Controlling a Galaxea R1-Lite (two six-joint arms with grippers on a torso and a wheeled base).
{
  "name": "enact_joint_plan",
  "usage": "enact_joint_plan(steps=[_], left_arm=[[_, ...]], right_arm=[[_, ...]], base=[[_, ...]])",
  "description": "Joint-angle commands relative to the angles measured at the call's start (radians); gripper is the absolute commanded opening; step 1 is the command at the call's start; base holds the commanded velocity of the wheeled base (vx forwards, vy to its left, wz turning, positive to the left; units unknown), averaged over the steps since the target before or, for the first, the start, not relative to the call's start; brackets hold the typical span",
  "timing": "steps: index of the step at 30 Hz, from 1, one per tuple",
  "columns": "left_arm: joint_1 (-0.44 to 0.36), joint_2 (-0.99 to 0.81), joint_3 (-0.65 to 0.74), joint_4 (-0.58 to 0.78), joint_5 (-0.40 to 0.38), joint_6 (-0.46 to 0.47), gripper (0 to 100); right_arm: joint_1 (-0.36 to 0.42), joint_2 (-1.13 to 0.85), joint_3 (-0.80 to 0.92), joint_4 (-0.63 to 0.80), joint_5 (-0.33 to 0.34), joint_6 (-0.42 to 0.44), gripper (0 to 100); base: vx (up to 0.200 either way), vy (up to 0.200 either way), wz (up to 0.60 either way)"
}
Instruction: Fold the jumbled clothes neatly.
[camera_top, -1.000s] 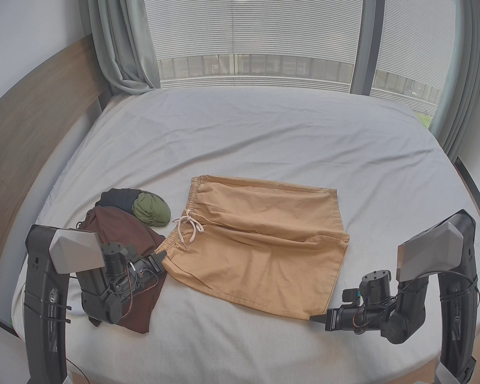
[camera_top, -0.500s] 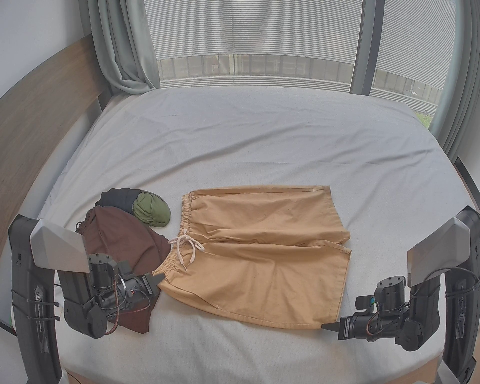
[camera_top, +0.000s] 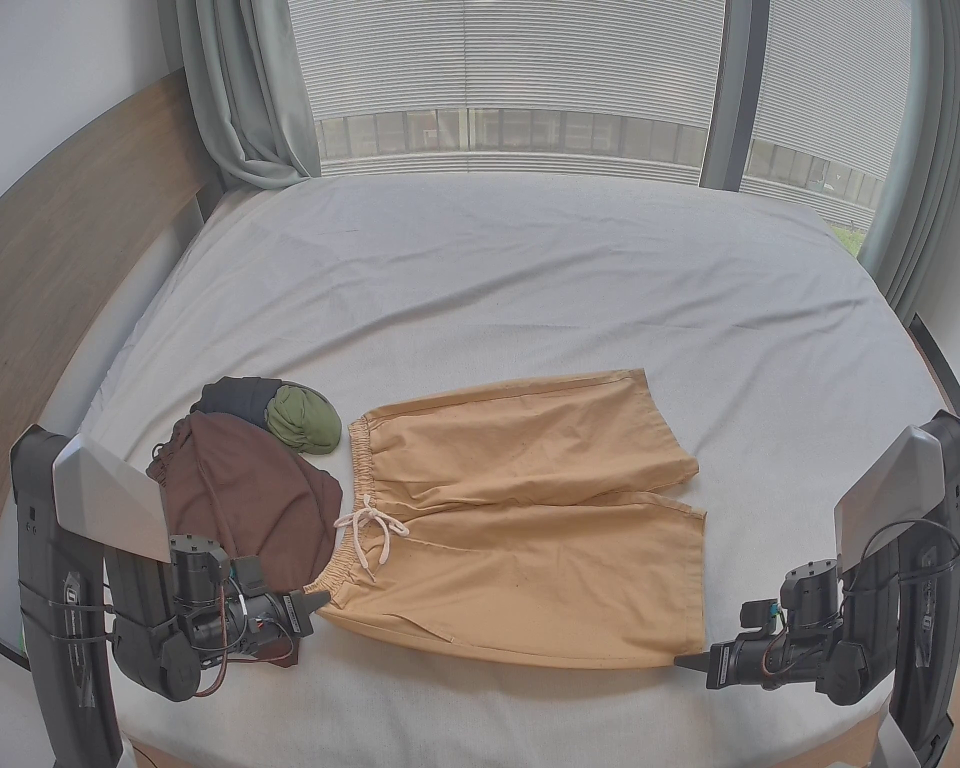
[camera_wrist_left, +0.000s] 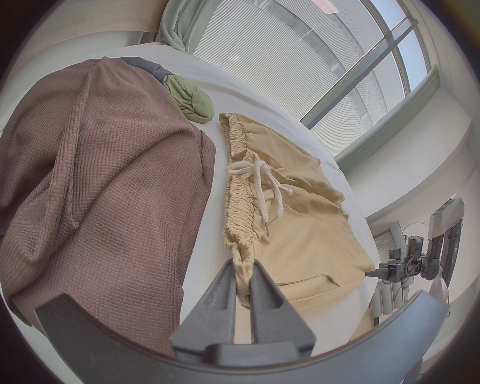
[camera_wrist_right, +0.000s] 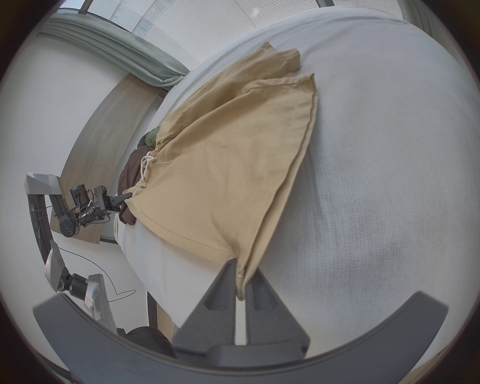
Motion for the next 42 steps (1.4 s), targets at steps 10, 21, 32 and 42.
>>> enact_joint_plan(steps=[10,21,32,42], left_arm=[[-0.031,0.008,0.002,0.000,0.002,-0.002,0],[-0.031,0.018,-0.001,0.000,0.002,-0.002,0],[-0.031,0.019,-0.004,0.000,0.002,-0.002,0],[-0.034,0.019,-0.004,0.000,0.002,-0.002,0]], right_arm=[[-0.014,0.047,-0.003,-0.001,-0.002,-0.027,0],[-0.054,0.056,-0.027,-0.002,-0.010,-0.031,100],[-0.042,0.081,-0.047,-0.004,-0.012,-0.028,100],[-0.034,0.082,-0.058,-0.002,-0.012,-0.027,0]], base=[[0.000,0.000,0.00],[0.000,0.000,0.00],[0.000,0.000,0.00],[0.000,0.000,0.00]])
